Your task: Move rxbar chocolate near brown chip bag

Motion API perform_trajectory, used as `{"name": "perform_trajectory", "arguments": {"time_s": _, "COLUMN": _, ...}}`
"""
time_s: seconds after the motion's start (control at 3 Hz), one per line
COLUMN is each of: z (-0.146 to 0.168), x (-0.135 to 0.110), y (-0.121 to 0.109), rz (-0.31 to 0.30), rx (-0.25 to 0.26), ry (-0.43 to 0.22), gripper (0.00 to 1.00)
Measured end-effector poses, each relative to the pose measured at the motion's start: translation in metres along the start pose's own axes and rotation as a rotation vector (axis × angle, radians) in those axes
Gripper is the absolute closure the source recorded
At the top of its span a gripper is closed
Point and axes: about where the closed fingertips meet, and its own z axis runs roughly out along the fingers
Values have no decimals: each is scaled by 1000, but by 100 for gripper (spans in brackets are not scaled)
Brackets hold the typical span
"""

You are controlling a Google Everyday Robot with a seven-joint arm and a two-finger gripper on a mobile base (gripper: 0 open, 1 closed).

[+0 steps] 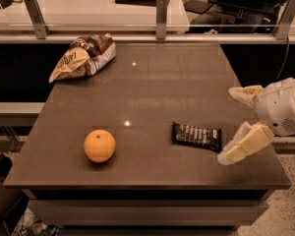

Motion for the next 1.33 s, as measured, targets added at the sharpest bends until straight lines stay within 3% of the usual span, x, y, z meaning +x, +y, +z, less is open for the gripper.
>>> {"name": "perform_trajectory", "arguments": {"time_s": 0.67, "z": 36, "x": -3, "y": 3, "rz": 12, "rx": 21, "ry": -262, "gripper": 0}}
{"name": "perform_trajectory", "arguments": {"time_s": 1.0, "z": 52, "x": -5, "y": 5, "rz": 16, "rx": 14, "ry": -332, "gripper": 0}}
{"name": "perform_trajectory", "arguments": {"time_s": 1.33, "z": 69, "x": -8, "y": 6, "rz": 21, "rx": -5, "ry": -351, "gripper": 0}}
